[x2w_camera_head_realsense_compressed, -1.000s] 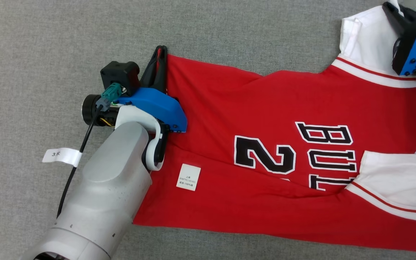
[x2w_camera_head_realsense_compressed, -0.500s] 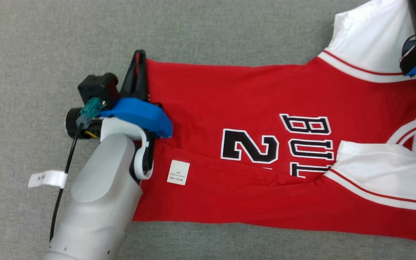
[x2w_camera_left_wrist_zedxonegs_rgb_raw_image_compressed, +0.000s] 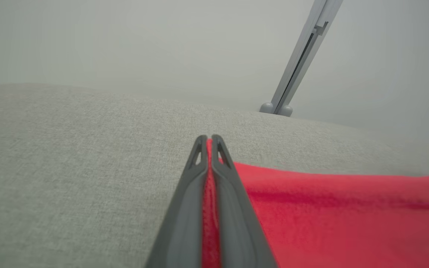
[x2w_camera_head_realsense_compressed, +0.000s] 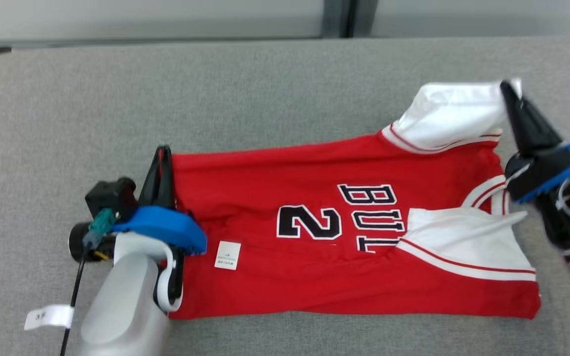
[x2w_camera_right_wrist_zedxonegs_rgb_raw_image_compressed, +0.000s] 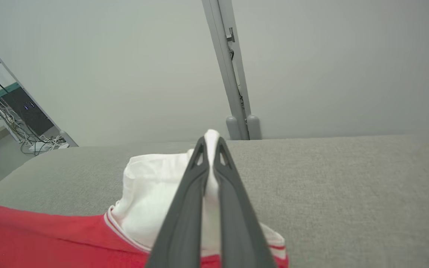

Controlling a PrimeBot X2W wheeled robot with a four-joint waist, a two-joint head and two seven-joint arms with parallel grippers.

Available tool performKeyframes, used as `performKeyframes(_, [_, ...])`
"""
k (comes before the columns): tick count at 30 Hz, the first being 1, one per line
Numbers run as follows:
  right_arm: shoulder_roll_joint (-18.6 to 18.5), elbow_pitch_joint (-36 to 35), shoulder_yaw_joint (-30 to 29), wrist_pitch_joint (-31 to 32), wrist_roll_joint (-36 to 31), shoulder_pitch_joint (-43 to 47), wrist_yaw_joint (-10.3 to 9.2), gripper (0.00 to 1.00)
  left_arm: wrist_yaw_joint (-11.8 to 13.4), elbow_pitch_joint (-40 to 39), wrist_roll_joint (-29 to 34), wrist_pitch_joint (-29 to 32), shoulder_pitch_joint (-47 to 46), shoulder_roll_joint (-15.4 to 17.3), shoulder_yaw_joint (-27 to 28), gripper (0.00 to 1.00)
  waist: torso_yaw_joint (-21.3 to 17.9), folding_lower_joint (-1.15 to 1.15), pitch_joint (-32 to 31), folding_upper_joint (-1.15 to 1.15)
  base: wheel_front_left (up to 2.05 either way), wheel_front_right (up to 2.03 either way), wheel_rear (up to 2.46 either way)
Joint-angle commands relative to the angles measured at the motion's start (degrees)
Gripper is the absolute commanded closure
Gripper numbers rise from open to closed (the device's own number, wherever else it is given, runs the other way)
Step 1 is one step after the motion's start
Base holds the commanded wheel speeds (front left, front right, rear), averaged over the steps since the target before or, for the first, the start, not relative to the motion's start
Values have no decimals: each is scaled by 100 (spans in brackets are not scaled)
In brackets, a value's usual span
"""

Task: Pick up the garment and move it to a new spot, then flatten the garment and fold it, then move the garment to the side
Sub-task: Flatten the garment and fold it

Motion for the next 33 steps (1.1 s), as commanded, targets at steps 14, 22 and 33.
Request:
performKeyframes(14, [731,-116,-299,-24,38,2266,0,100,-273,539,337,1,1315,-74,458,100,-483,1,-1018,0,0,0,0])
performKeyframes(22, [954,261,-287,-24,-311,2560,0,100,-238,607,479,1,1699,-126,703,100,-523,1,-1195,0,0,0,0])
performKeyframes(33, [1103,595,-654,-24,-661,2660,0,100,-328,359,796,1,1972,-148,1088,67,-519,1,-1350,0,0,0,0])
